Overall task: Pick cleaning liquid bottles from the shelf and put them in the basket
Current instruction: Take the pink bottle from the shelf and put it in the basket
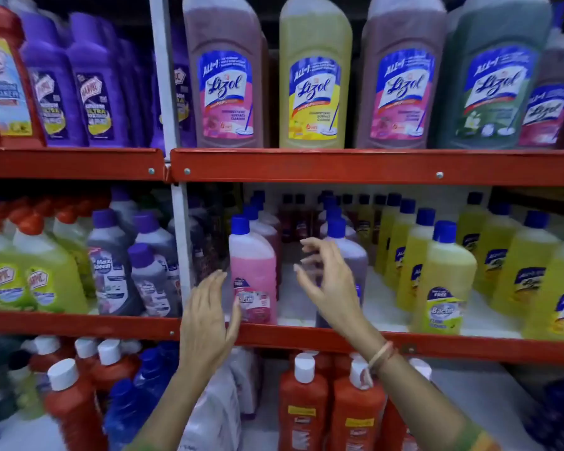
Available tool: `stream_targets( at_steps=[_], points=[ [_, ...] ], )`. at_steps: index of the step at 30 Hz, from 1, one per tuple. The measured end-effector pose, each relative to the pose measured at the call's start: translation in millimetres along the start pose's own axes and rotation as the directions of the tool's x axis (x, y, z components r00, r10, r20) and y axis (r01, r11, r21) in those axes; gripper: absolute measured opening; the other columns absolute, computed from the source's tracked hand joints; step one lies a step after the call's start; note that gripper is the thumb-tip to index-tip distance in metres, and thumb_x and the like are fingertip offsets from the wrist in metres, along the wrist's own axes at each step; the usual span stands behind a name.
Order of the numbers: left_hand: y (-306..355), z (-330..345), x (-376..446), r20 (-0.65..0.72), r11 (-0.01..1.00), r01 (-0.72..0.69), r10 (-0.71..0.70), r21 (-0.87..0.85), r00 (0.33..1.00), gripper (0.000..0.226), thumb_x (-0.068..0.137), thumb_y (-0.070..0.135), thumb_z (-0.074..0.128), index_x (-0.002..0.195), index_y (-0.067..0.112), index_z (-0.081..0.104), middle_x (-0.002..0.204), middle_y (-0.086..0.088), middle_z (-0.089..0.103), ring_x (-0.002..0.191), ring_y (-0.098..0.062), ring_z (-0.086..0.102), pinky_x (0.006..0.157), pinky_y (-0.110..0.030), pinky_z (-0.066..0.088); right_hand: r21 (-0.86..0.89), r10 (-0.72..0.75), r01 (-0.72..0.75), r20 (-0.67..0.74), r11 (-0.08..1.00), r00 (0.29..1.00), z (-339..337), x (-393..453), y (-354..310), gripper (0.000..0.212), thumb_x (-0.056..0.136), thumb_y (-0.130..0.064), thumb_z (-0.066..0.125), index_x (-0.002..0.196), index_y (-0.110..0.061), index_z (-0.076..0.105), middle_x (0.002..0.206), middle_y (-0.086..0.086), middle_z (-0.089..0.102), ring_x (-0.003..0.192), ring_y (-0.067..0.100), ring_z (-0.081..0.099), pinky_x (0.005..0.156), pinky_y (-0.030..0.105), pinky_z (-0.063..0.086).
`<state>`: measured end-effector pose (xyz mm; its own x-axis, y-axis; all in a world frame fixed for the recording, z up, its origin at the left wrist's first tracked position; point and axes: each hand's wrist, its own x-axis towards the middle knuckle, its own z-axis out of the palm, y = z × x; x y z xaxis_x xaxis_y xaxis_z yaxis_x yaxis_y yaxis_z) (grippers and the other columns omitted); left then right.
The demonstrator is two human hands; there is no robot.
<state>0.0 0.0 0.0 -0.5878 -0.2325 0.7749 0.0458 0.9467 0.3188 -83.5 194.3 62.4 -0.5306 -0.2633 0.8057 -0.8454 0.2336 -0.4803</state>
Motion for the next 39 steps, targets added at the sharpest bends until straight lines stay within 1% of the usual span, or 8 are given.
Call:
stream_targets(
  at_steps=[5,11,14,22,29,31,34,39],
  points=[
    [-29.0,24.5,-28.7,0.135,0.998,0.035,-0.042,0.047,0.99,0.054,0.091,0.04,0.033,0.131,0.005,0.042,0.133,-0.014,0.053,0.123,-0.026,0.045,0.105,-0.044,0.036,0.149,0.406,-0.453,0.264,0.879,0.875,65.9,4.1,10.9,0.081,0.07,-0.032,0.082,0.136,-0.015,0.038,0.124,0.0,0.058,0.111,0.013,0.058,0.1,0.035,0.049],
    [-54.0,37.2,-41.2,0.248,0.992,-0.064,0.036,0.105,0.968,0.051,0.091,0.041,0.033,0.126,0.006,0.049,0.126,-0.011,0.058,0.121,-0.023,0.045,0.112,-0.039,0.02,0.309,0.516,-0.631,0.38,0.712,0.768,102.9,-3.1,26.7,0.06,0.067,-0.025,0.085,0.118,-0.017,0.055,0.111,0.007,0.071,0.09,0.012,0.071,0.082,0.029,0.06],
    [-59.2,34.8,-39.0,0.25,0.992,-0.091,0.067,0.087,0.966,0.047,0.091,0.041,0.035,0.123,0.01,0.05,0.121,-0.007,0.059,0.118,-0.021,0.046,0.112,-0.037,0.021,0.285,0.523,-0.582,0.261,0.762,0.811,106.1,-10.1,22.2,0.068,0.058,-0.048,0.085,0.116,-0.03,0.055,0.109,-0.001,0.073,0.095,0.015,0.071,0.087,0.044,0.058],
    [-48.5,33.8,-36.1,0.261,0.988,-0.038,-0.003,0.151,0.965,0.057,0.091,0.052,0.025,0.12,0.013,0.055,0.113,-0.006,0.063,0.111,-0.024,0.054,0.107,-0.044,0.031,-0.081,0.238,-0.255,-0.172,0.964,0.956,59.8,-12.1,-25.3,0.066,0.07,-0.061,0.069,0.121,-0.028,0.042,0.108,-0.001,0.065,0.091,0.02,0.066,0.069,0.04,0.059],
    [7.1,52.2,-27.5,0.346,0.993,-0.045,0.003,0.113,0.938,0.08,0.087,0.064,0.001,0.128,0.016,0.051,0.132,-0.003,0.057,0.126,-0.019,0.046,0.11,-0.052,0.025,-0.531,-0.141,-0.014,-0.251,0.847,0.958,0.2,-26.0,-44.6,0.064,0.076,-0.058,0.063,0.124,-0.02,0.045,0.099,0.003,0.067,0.073,0.022,0.067,0.044,0.03,0.053],
    [19.3,60.2,-27.3,0.38,0.989,-0.092,0.042,0.112,0.924,0.08,0.084,0.064,0.0,0.134,0.02,0.043,0.141,0.001,0.048,0.133,-0.016,0.037,0.115,-0.05,0.015,-0.454,-0.093,-0.033,-0.251,0.89,0.964,-17.3,-30.2,-47.1,0.065,0.072,-0.059,0.066,0.122,-0.024,0.046,0.101,-0.001,0.067,0.077,0.019,0.067,0.051,0.03,0.055],
    [25.7,65.5,-30.2,0.435,0.985,-0.105,0.035,0.136,0.9,0.076,0.089,0.062,0.004,0.124,0.019,0.054,0.127,0.001,0.061,0.122,-0.017,0.051,0.111,-0.048,0.01,0.035,0.159,-0.156,-0.117,0.987,0.98,-43.9,-30.5,-50.5,0.065,0.062,-0.057,0.075,0.116,-0.036,0.047,0.1,-0.012,0.068,0.087,0.01,0.067,0.069,0.031,0.06],
    [23.2,68.0,-35.8,0.401,0.987,-0.089,0.029,0.134,0.916,0.068,0.092,0.058,0.008,0.115,0.021,0.06,0.112,0.003,0.068,0.109,-0.016,0.06,0.107,-0.044,0.008,0.587,0.315,-0.392,0.234,0.709,0.92,-79.3,-30.9,-44.7,0.083,0.037,-0.058,0.088,0.108,-0.023,0.063,0.096,0.001,0.078,0.088,0.02,0.074,0.071,0.028,0.059]
  ],
)
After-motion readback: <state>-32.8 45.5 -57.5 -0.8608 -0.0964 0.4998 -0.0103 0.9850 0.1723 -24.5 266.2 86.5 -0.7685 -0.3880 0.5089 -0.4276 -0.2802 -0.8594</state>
